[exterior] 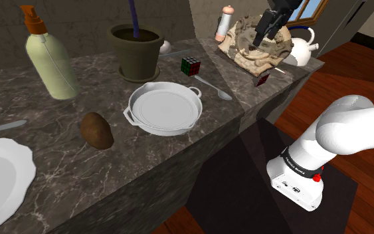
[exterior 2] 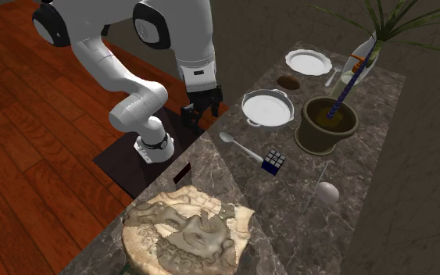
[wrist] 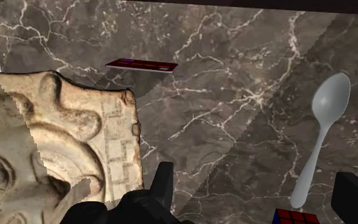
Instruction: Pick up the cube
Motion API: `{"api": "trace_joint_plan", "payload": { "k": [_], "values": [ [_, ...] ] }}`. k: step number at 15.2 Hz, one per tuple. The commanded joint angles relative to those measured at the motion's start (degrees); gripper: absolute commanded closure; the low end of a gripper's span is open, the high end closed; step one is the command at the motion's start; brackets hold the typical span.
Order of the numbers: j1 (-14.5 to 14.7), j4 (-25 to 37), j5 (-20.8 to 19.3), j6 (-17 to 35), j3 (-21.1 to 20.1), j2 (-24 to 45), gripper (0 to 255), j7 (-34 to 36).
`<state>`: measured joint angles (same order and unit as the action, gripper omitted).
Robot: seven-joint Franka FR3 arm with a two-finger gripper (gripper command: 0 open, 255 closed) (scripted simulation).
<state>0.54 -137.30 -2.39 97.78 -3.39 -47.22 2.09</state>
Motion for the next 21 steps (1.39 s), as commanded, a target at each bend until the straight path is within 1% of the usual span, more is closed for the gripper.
{"api": "trace_joint_plan", "payload": {
  "k": [1, 6, 11, 16, 20, 21],
  "values": [
    [0.00, 0.00, 0.00, 0.00, 0.00, 0.00, 0, 0.00],
    [1.10, 3.86, 1.10, 5.38, -1.08, 11.64, 0, -0.38],
    [2.11, 9.36, 1.88, 9.29, -2.27, 23.42, 0, -0.83],
    [3.05, 16.43, 2.23, 11.62, -3.57, 35.19, 0, -1.23],
    [3.87, 23.21, 2.15, 12.35, -4.63, 44.61, 0, -1.45],
    [3.96, 23.87, 2.13, 12.36, -4.72, 45.46, 0, -1.46]
  ]
}}
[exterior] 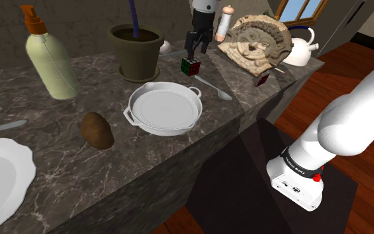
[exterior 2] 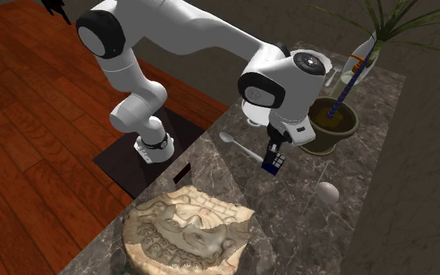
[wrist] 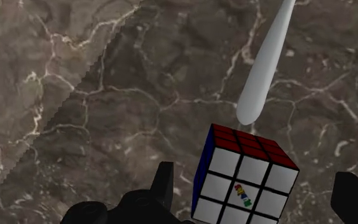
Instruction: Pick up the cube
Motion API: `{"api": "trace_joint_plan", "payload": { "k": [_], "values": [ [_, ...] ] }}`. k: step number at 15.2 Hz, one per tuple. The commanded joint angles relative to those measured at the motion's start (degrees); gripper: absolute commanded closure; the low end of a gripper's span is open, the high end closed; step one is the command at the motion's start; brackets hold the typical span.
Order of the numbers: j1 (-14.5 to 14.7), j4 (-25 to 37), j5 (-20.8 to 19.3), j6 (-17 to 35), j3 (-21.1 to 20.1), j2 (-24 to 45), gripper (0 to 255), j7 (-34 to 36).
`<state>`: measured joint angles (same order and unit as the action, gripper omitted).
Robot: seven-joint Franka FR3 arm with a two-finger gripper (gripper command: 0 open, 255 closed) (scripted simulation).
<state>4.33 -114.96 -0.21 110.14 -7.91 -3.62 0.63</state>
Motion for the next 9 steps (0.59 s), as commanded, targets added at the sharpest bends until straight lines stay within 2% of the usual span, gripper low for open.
{"api": "trace_joint_plan", "payload": {
  "k": [1, 7, 9],
  "values": [
    [0.17, 0.94, -0.07, 0.75, -0.20, 2.03, 0, 0.02],
    [0.20, -2.64, -0.29, 5.67, -0.24, 3.39, 0, 0.21],
    [0.20, -2.64, -0.29, 5.68, -0.24, 3.39, 0, 0.21]
  ]
}}
